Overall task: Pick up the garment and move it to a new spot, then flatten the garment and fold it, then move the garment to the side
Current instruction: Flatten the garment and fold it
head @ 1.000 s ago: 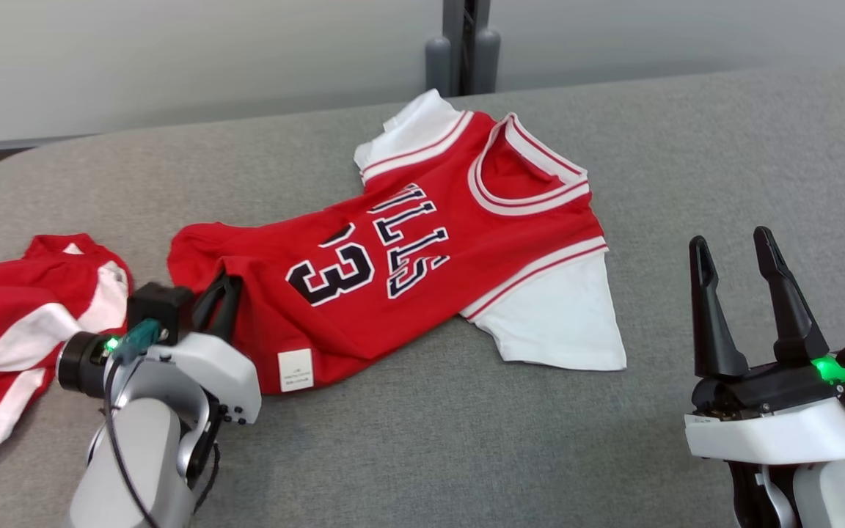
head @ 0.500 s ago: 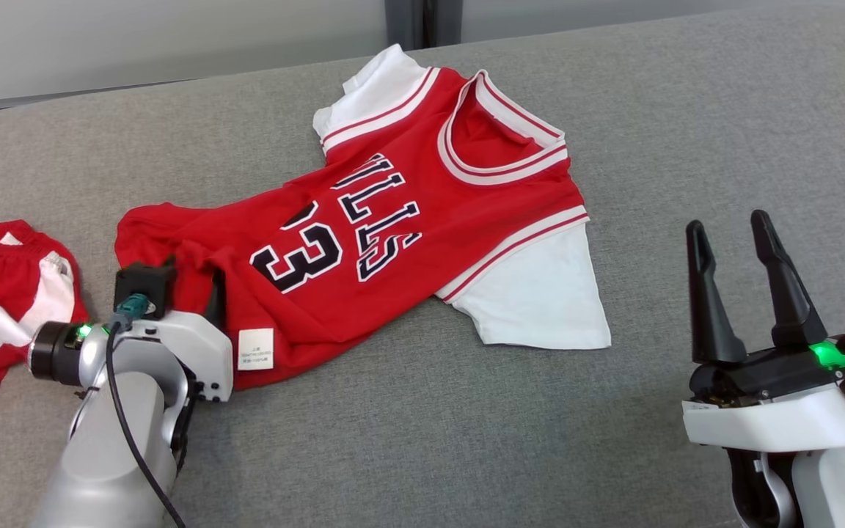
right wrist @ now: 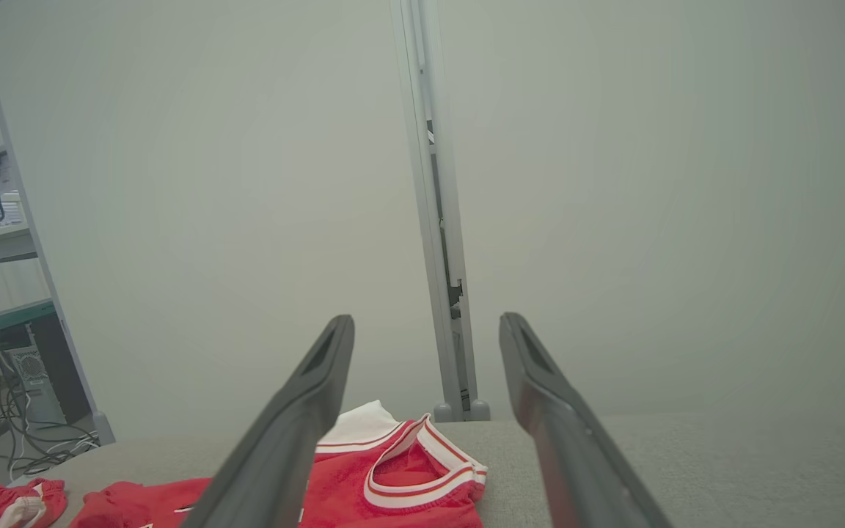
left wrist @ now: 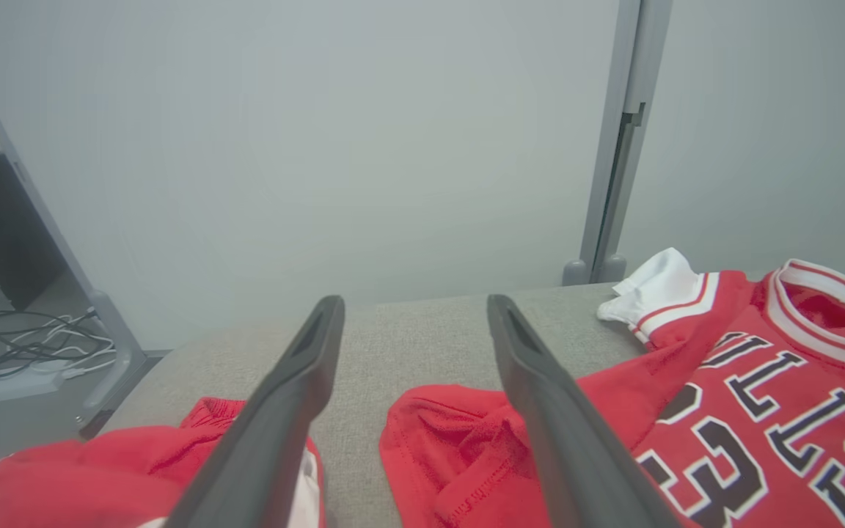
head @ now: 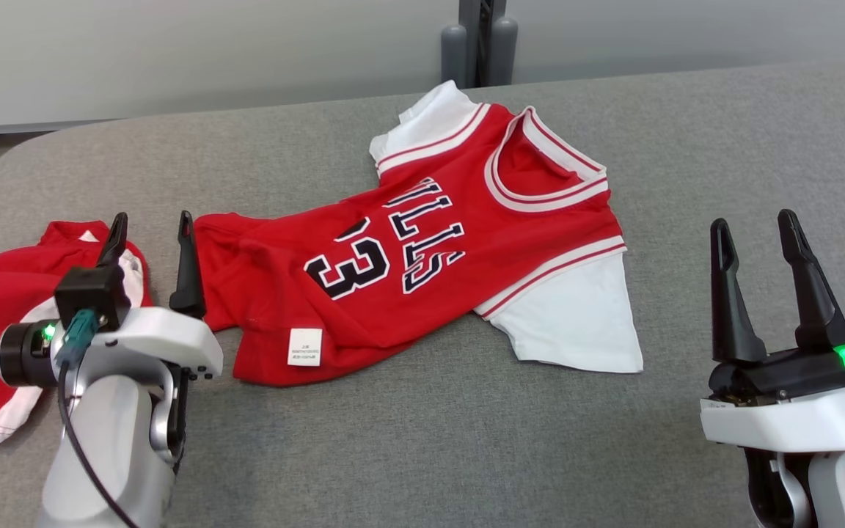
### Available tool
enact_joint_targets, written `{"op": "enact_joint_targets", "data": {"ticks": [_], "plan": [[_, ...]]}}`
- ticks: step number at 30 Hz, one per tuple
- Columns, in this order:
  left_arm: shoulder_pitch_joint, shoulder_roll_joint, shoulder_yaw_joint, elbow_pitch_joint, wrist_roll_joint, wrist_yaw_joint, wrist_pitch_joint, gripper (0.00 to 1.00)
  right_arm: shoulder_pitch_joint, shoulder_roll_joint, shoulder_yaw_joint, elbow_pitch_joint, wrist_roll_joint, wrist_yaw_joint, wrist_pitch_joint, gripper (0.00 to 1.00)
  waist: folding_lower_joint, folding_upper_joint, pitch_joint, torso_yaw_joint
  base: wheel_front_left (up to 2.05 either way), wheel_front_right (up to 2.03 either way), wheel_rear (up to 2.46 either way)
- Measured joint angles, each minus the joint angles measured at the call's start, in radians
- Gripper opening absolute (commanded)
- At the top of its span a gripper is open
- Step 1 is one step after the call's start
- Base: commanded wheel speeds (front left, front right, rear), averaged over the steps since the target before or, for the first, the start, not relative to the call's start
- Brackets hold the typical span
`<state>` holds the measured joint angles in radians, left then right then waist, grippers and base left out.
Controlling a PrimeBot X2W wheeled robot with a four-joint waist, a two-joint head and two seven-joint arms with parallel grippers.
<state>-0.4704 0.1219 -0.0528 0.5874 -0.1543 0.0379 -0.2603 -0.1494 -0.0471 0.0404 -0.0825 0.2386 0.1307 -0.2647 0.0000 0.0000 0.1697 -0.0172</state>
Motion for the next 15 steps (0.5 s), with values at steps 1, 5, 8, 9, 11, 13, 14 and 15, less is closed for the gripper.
{"op": "enact_joint_targets", "data": {"ticks": [1, 5, 8, 9, 11, 13, 14, 15], "plan": [[0.000, 0.000, 0.000, 0.000, 0.000, 0.000, 0.000, 1.00, 0.000, 0.000, 0.000, 0.000, 0.000, 0.000, 0.000, 1.00, 0.0000, 0.0000, 0.000, 0.000, 0.00, 0.00, 0.00], [0.115, -0.015, 0.027, -0.201, -0.004, -0.006, 0.000, 1.00, 0.023, 0.000, -0.004, -0.004, -0.029, 0.000, 0.000, 1.00, 0.0000, 0.0000, -0.022, 0.018, 0.00, 0.00, 0.00], [0.204, -0.033, 0.066, -0.313, -0.015, -0.011, -0.001, 1.00, 0.045, 0.000, -0.012, -0.006, -0.042, 0.000, 0.000, 1.00, 0.0000, 0.0000, -0.040, 0.025, 0.00, 0.00, 0.00], [0.232, -0.040, 0.082, -0.343, -0.024, -0.012, -0.001, 1.00, 0.053, 0.000, -0.017, -0.007, -0.045, 0.000, 0.000, 1.00, 0.0000, 0.0000, -0.046, 0.026, 0.00, 0.00, 0.00], [0.282, -0.051, 0.108, -0.407, -0.034, -0.021, -0.001, 1.00, 0.063, 0.000, -0.029, -0.007, -0.049, 0.000, 0.000, 1.00, 0.0000, 0.0000, -0.058, 0.028, 0.00, 0.00, 0.00], [0.324, -0.064, 0.132, -0.462, -0.046, -0.028, -0.001, 1.00, 0.075, 0.000, -0.039, -0.008, -0.045, 0.000, 0.000, 1.00, 0.0000, 0.0000, -0.069, 0.028, 0.00, 0.00, 0.00], [0.345, -0.067, 0.139, -0.480, -0.054, -0.031, -0.001, 1.00, 0.080, 0.000, -0.043, -0.007, -0.043, 0.000, 0.000, 1.00, 0.0000, 0.0000, -0.074, 0.028, 0.00, 0.00, 0.00], [0.368, -0.069, 0.143, -0.494, -0.059, -0.036, -0.001, 1.00, 0.081, 0.000, -0.046, -0.006, -0.040, 0.000, 0.000, 1.00, 0.0000, 0.0000, -0.078, 0.028, 0.00, 0.00, 0.00]]}}
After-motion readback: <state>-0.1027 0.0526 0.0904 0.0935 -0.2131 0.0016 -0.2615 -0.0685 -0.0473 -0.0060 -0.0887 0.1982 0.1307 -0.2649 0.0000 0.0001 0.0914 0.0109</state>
